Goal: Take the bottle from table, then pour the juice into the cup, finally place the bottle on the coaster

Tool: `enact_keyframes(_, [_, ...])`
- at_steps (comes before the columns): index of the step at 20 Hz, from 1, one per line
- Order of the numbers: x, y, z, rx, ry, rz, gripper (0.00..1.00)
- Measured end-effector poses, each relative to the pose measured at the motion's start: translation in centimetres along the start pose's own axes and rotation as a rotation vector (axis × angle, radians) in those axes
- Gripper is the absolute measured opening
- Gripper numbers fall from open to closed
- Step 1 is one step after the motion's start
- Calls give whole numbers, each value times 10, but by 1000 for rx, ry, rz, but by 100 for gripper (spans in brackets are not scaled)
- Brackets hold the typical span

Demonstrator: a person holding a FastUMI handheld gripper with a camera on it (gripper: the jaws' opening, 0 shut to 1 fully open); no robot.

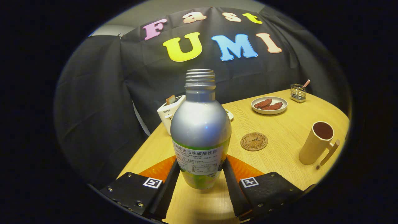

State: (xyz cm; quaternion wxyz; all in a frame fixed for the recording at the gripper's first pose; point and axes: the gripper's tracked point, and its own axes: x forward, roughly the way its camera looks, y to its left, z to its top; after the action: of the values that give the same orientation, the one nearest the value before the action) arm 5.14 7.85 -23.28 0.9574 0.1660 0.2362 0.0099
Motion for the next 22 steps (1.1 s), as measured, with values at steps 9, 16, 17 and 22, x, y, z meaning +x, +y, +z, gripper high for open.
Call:
enact_keyframes(9, [-8,-47,21,221,-32,6,77])
enact_keyframes(16, [-11,-74,23,397,-37,28,77])
enact_keyframes(17, [-12,-76,22,423,-32,29,77])
enact_keyframes(22, [-12,-91,17,562,-37,25,77])
